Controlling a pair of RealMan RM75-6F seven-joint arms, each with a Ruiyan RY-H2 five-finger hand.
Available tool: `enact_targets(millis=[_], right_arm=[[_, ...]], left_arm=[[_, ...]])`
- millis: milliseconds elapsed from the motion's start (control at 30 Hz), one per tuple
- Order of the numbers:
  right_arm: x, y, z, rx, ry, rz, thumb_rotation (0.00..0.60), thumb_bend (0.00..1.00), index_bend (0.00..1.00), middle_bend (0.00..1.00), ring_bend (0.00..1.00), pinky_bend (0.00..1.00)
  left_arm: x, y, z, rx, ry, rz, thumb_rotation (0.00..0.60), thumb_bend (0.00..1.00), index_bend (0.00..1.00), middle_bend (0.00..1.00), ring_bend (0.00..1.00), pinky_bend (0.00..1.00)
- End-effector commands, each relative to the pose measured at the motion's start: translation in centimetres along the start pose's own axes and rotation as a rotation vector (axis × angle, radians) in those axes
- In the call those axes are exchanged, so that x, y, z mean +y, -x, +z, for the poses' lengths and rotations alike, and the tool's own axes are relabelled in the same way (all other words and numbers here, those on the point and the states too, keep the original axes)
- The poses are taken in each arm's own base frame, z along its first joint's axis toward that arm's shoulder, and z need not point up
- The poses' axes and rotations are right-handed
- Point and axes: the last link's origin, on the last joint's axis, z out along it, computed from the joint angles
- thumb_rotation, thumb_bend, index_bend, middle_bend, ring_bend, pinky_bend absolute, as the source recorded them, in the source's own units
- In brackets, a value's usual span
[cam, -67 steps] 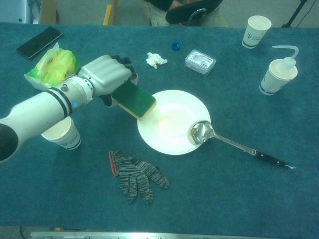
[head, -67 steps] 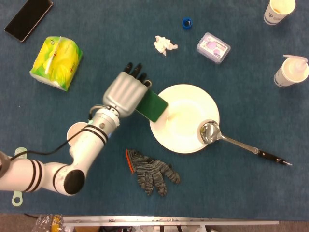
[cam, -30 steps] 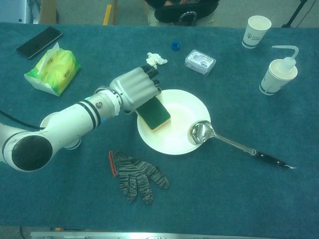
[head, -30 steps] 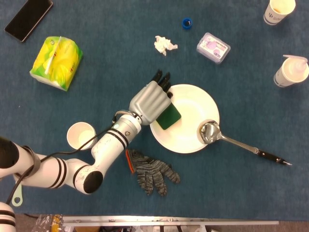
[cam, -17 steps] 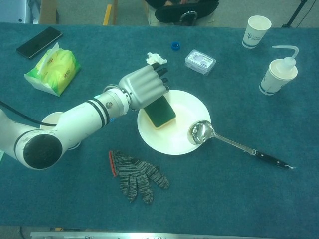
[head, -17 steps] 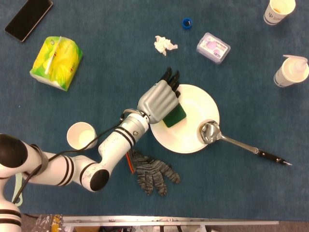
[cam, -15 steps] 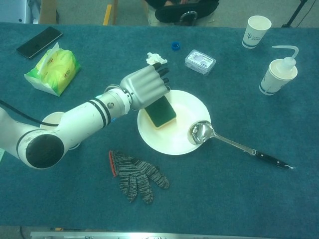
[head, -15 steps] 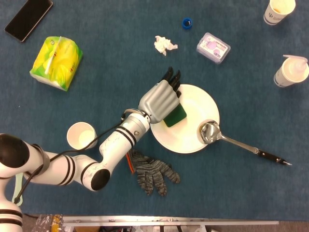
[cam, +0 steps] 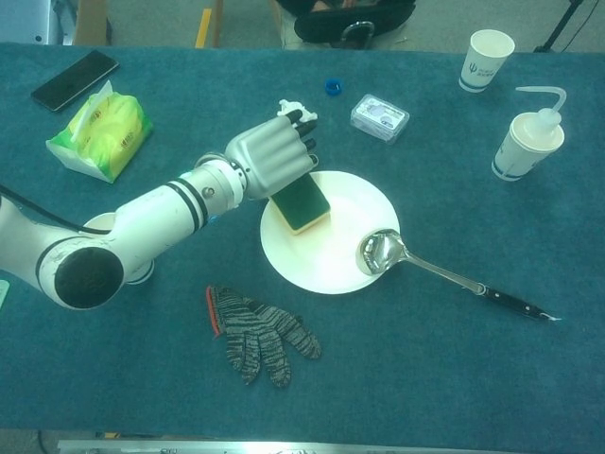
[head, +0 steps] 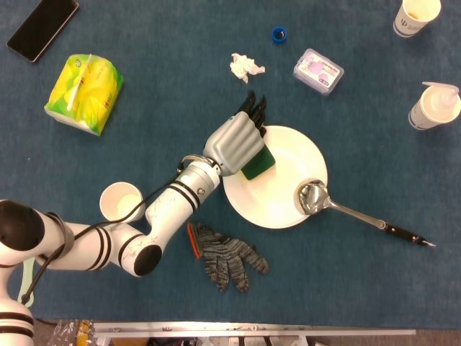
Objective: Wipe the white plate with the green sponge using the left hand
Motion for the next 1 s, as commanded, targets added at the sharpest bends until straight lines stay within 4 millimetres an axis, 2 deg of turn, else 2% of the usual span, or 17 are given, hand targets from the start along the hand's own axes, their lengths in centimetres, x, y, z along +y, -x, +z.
enact_targets(millis=[33, 600, 1000], right_arm=[[0.0, 0.0, 0.0, -0.002, 0.000, 0.001, 0.600, 0.26, 0.30, 0.29, 0.20, 0.32], [-0.1, 0.1, -0.1, -0.003, 0.000, 0.008, 0.600, 0.26, 0.30, 0.29, 0.20, 0.32], [-0.3, 0.2, 0.0, -0.006, -0.004, 0.006, 0.600, 0.26, 0.30, 0.29, 0.20, 0.32]], left_arm=[[-0.2, 0.2, 0.1, 0.003, -0.005, 0.010, 0.600, 0.28, 0.34, 0.20, 0.06, 0.08], [1.0, -0.3, -1.2, 0.007, 0.039, 0.020, 0.600, 0.28, 0.34, 0.20, 0.06, 0.08], [-0.3, 0.6, -0.4, 0.001, -0.005, 0.059, 0.600, 0.28, 0.34, 0.20, 0.05, 0.08]])
